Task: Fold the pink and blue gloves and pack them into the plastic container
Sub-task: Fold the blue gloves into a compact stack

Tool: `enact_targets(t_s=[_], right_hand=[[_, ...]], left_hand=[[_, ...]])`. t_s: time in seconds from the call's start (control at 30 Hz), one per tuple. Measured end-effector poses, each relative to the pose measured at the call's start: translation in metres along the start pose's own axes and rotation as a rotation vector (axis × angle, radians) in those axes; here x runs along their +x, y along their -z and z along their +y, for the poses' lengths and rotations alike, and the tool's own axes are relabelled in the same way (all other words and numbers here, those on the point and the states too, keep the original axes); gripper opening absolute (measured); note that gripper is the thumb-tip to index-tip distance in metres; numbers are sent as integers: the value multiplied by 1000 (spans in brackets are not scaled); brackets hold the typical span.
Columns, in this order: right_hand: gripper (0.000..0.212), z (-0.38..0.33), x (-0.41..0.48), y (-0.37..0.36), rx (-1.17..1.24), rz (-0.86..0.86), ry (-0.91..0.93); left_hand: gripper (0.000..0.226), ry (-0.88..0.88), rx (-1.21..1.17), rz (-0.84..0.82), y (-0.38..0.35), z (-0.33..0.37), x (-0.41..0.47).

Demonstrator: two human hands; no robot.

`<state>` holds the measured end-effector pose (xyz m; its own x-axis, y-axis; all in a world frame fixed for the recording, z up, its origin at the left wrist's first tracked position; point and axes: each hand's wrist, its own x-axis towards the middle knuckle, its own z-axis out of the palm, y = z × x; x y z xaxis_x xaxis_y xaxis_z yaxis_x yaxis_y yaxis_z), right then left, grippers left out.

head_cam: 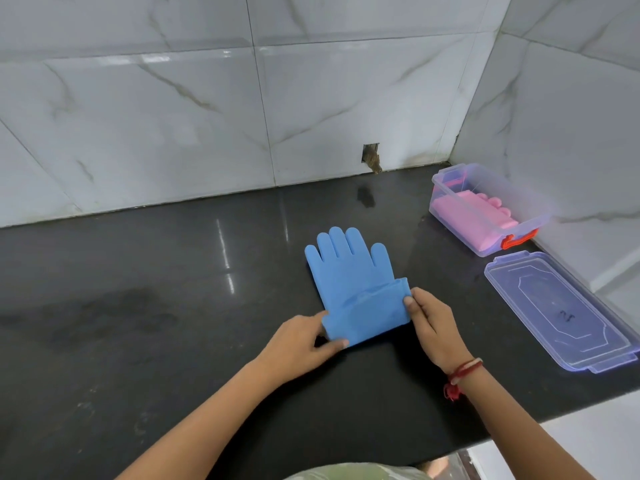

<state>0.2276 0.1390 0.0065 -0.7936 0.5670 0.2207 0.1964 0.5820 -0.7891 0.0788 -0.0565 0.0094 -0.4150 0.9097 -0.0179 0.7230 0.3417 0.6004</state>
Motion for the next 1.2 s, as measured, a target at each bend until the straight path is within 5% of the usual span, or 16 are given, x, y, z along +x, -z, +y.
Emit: enact_targets(t_s=[0.13, 0.27, 0.33, 0.53, 0.63, 0.77, 0.83, 0.93, 1.0, 1.1, 1.2], right_hand=[[34, 5, 13, -9, -15, 15, -156], [7, 7, 19, -16, -77, 41, -218], [26, 8, 18, -18, -93, 73, -230], [25, 7, 16, -18, -330, 74, -159], [28, 8, 16, -10, -414, 35, -23], [36, 8, 24, -3, -519, -134, 295], [37, 10, 27, 1, -482, -250, 308], [37, 18, 27, 8, -366, -353, 201], [53, 24, 24, 11, -355, -434, 166], [82, 28, 23, 11, -417, -505, 200], [84, 30, 25, 12, -431, -474, 236]], left_hand=[[37, 261, -352, 184, -4, 8, 15], [42, 405, -362, 307, -14, 13, 22], [38, 452, -351, 328, -16, 16, 23], [29, 542, -230, 357, -12, 12, 28], [28, 416, -35, 439, -10, 5, 26], [32, -237, 323, 469, -7, -4, 30], [30, -405, 336, 311, -5, -13, 30], [68, -259, 283, -82, 0, -32, 23], [92, -250, 430, -167, -1, -38, 22], [83, -247, 506, -133, -4, -34, 24], [64, -268, 542, -38, -5, -31, 28]])
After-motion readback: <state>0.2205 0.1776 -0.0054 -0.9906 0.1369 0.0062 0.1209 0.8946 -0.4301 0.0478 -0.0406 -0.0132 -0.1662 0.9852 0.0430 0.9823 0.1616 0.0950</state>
